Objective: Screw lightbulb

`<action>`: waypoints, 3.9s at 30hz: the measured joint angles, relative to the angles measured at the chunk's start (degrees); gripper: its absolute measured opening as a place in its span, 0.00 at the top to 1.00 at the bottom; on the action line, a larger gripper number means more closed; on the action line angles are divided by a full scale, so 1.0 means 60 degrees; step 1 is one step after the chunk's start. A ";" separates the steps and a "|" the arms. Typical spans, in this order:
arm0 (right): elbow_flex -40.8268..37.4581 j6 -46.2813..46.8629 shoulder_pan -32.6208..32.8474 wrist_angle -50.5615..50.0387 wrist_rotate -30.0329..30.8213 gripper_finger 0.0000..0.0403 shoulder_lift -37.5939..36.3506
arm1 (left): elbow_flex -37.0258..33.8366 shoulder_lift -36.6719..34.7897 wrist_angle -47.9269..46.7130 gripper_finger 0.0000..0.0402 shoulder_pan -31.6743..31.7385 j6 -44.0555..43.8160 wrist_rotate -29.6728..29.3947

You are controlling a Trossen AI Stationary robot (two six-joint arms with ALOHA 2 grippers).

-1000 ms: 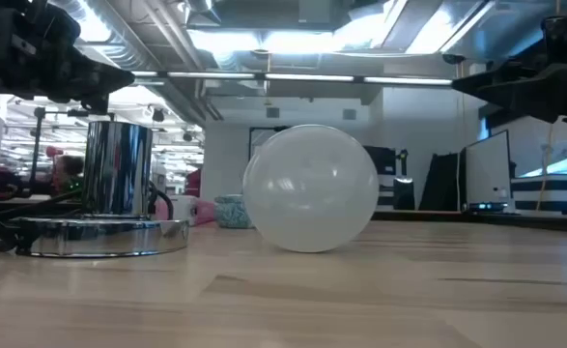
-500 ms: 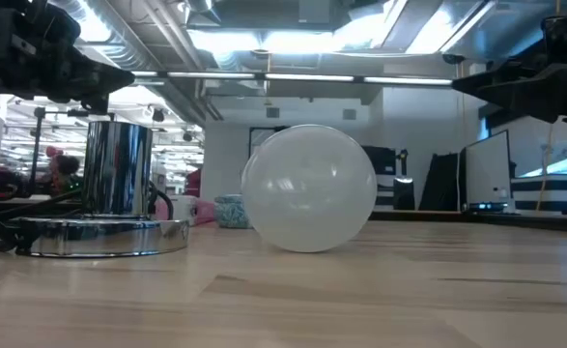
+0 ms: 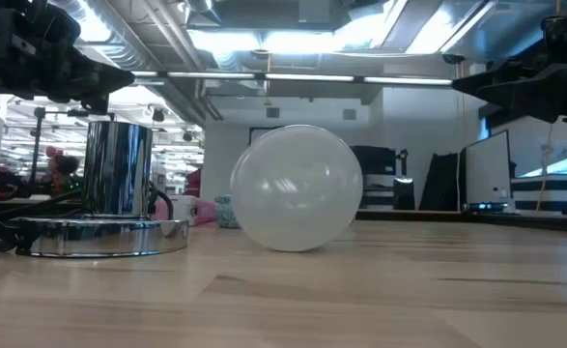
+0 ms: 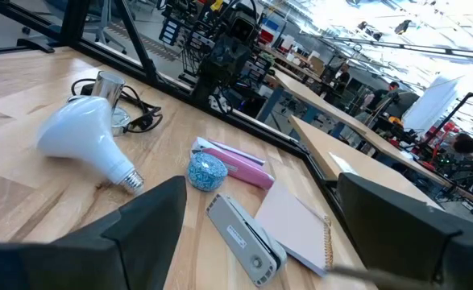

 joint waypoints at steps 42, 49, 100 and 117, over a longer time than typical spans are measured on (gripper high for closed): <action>0.0000 0.0000 -0.0003 0.0000 0.0000 0.19 0.0000 | -0.0003 0.0000 -0.0003 1.00 -0.0003 0.0002 -0.0003; 0.0000 0.0000 -0.0003 0.0000 0.0000 0.19 0.0001 | -0.0001 0.0000 -0.0004 1.00 -0.0001 0.0001 0.0000; 0.0000 -0.0001 -0.0002 0.0000 0.0000 0.19 0.0000 | -0.0010 -0.0004 0.1087 1.00 -0.0015 -0.5959 -0.2677; 0.0000 -0.0004 -0.0003 0.0000 0.0004 0.19 0.0000 | -0.0006 0.0357 0.0502 0.96 -0.0017 -0.4565 -0.3419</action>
